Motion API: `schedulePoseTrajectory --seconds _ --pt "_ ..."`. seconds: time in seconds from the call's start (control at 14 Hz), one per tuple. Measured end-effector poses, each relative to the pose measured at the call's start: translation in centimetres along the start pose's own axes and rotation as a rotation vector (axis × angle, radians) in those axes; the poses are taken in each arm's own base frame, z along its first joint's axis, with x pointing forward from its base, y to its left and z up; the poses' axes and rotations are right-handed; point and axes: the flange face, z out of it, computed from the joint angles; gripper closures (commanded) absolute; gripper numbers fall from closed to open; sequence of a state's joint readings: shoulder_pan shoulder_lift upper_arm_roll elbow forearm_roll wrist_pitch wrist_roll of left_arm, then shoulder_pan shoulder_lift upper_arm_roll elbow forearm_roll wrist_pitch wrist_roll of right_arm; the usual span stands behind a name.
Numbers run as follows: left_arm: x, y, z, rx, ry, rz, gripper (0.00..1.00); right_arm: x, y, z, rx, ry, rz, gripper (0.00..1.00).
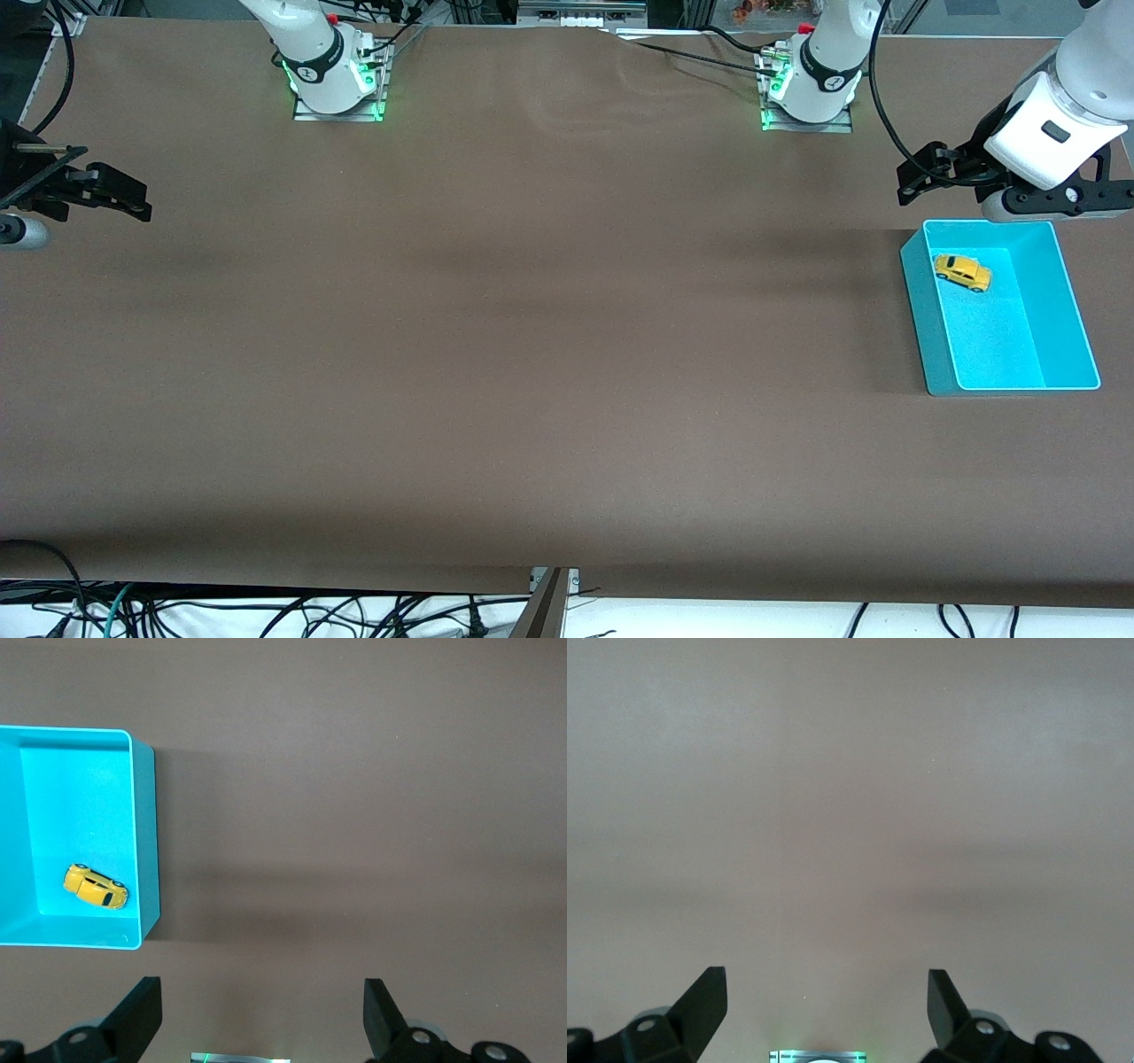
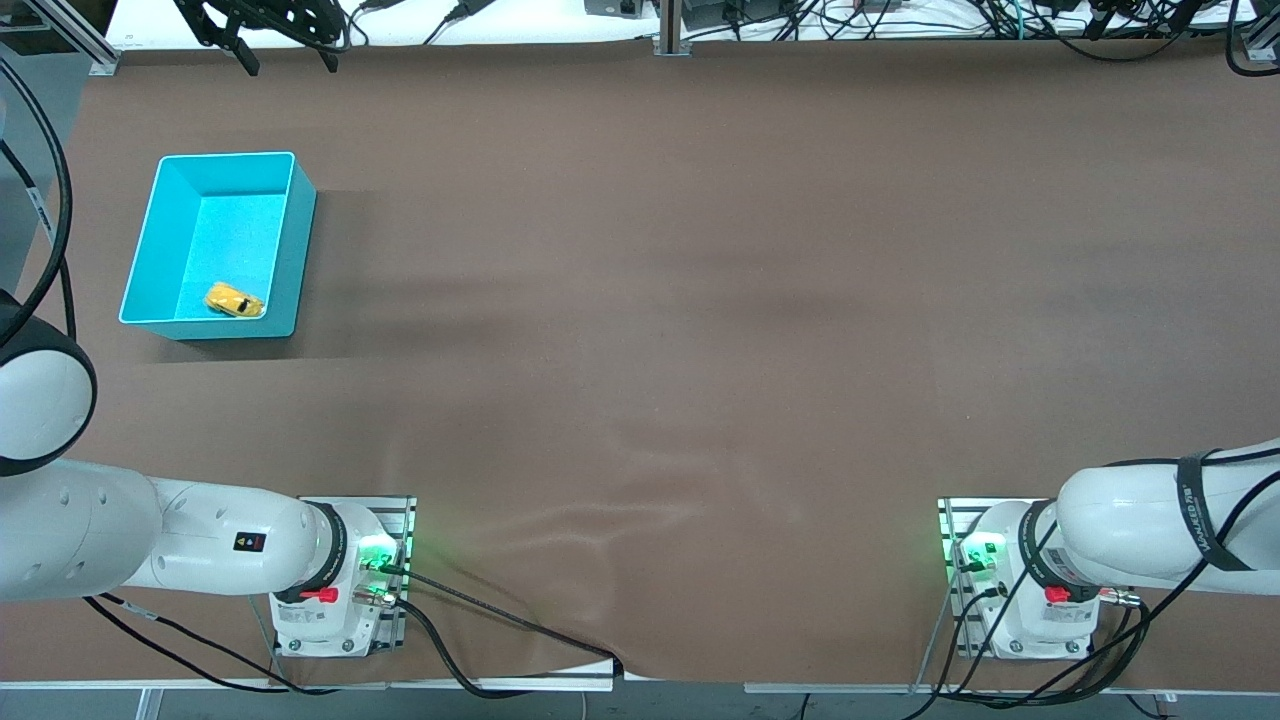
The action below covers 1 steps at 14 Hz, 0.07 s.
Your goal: Wind and store yellow beetle car
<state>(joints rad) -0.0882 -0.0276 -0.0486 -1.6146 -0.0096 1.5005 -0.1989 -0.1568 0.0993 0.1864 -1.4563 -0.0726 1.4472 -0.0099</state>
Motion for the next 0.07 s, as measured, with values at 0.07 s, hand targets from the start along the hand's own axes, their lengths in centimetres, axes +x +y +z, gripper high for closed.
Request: schedulePoseTrajectory --seconds 0.07 --pt "0.1 0.0 -0.08 -0.002 0.009 0.006 0.0 0.0 0.0 0.0 0.0 0.0 0.0 0.0"
